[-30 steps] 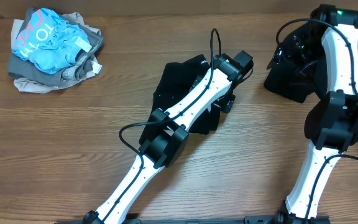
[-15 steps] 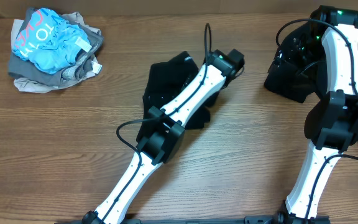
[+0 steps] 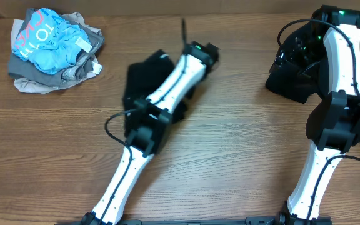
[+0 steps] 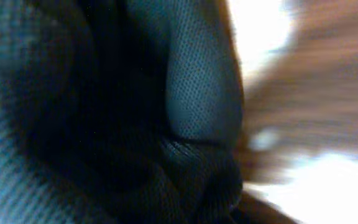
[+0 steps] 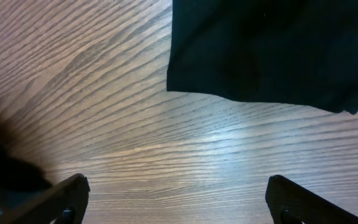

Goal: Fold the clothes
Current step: 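Grasp the folded black shirt bundle with the left gripper and lift it, then carry the bundle with the left gripper and place it on the top-left clothes pile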

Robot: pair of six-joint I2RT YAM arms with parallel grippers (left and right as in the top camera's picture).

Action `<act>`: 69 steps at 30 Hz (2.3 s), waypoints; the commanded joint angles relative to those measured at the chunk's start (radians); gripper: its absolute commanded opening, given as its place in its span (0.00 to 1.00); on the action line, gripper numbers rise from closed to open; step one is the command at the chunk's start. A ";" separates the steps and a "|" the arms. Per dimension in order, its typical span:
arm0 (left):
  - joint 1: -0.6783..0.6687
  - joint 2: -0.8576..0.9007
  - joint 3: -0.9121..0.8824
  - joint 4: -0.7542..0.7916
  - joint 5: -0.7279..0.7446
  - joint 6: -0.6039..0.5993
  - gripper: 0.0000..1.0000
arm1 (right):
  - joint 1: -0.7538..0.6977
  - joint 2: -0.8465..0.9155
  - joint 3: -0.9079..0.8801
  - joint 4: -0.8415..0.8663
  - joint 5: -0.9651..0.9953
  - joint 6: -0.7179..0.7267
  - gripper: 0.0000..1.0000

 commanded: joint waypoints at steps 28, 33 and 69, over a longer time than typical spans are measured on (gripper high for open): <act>0.369 -0.437 0.309 0.109 0.013 0.562 0.04 | 0.004 -0.032 0.026 0.028 0.008 -0.019 0.99; 0.472 -0.435 0.308 0.220 0.002 0.678 0.04 | 0.004 -0.032 0.026 0.026 0.006 -0.019 0.99; 0.784 -0.389 -0.188 0.774 0.281 1.003 0.11 | 0.021 -0.032 0.026 -0.043 -0.005 0.011 0.99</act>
